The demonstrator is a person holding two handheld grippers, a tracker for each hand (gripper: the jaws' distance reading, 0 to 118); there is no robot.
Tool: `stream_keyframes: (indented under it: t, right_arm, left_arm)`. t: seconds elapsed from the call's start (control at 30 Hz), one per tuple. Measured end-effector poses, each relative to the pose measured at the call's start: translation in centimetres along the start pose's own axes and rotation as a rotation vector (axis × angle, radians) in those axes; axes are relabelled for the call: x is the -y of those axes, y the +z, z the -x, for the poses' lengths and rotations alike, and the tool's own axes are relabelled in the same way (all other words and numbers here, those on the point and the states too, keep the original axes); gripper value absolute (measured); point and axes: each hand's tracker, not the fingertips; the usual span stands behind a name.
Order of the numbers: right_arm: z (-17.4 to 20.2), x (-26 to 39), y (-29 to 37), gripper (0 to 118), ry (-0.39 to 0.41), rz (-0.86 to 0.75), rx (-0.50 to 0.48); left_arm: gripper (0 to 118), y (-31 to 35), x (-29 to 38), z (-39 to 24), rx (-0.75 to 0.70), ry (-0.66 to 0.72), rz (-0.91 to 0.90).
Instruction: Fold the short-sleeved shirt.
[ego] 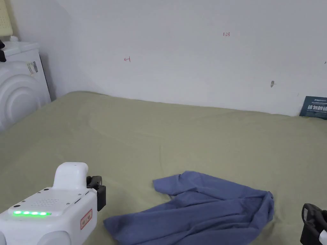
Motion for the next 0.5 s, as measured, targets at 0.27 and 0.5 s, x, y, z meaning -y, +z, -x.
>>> stream_keyframes:
  t: [0.27,0.5]
  right_arm:
    - [0.3,1.8,-3.2,3,0.01,0.094,-0.012]
    - [-0.3,3.6,-5.8,3,0.005,0.176,-0.009]
  left_arm:
    - [46,-12.8,4.3,1.9,0.034,0.039,0.375]
    - [115,-19.9,7.8,1.1,-0.033,-0.026,0.532]
